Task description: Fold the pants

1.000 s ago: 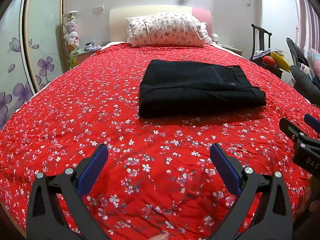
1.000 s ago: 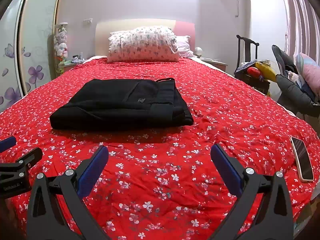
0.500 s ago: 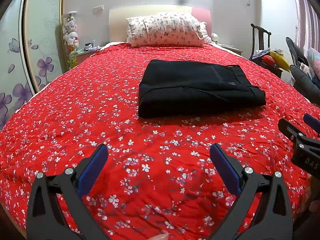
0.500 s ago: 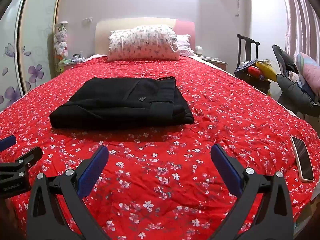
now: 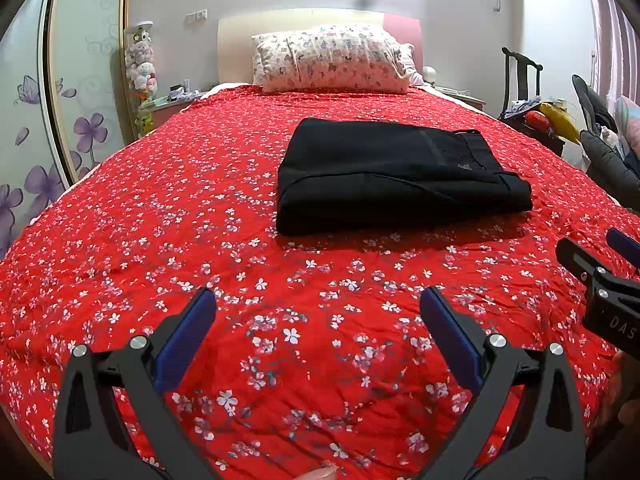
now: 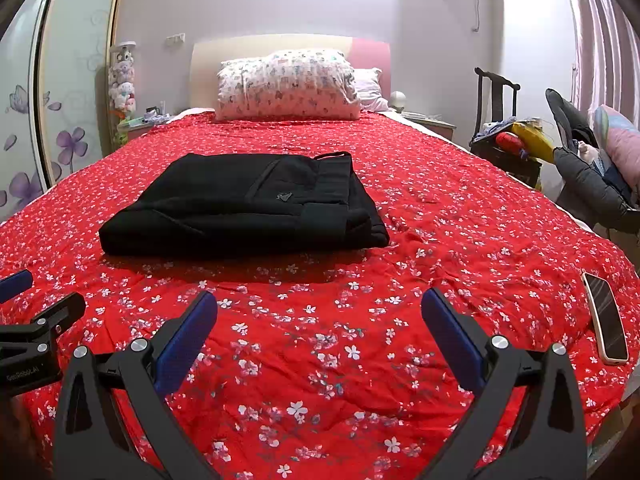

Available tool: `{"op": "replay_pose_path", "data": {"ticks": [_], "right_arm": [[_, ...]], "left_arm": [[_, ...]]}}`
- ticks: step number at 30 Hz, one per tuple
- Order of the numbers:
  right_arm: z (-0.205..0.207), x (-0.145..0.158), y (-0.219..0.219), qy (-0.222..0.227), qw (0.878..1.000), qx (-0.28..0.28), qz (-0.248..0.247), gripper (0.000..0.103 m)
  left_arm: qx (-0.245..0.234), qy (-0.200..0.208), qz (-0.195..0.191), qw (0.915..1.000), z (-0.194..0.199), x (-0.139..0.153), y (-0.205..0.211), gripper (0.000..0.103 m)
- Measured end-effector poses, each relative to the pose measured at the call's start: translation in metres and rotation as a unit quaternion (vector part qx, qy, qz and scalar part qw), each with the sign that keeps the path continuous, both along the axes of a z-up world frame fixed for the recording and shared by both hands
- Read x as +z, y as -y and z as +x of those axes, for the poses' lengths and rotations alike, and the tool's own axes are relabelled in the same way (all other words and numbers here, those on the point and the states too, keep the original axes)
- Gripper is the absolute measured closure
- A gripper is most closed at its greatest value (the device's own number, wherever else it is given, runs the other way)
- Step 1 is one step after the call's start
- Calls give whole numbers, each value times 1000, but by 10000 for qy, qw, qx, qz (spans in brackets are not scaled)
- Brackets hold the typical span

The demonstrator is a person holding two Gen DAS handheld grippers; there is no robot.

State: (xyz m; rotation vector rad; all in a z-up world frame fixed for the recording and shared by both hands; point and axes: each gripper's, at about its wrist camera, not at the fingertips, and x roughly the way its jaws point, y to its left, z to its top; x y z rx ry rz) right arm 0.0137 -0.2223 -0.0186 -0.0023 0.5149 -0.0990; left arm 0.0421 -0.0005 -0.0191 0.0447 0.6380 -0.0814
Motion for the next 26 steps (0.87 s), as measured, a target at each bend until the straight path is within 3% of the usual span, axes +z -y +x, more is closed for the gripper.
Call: {"op": "replay_pose_path", "data": {"ticks": [26], "right_arm": [[3,-5,2,-59,10000,52,-11,1]], "left_arm": [[-20,-81,-42,10000,5,-2,-4,2]]}}
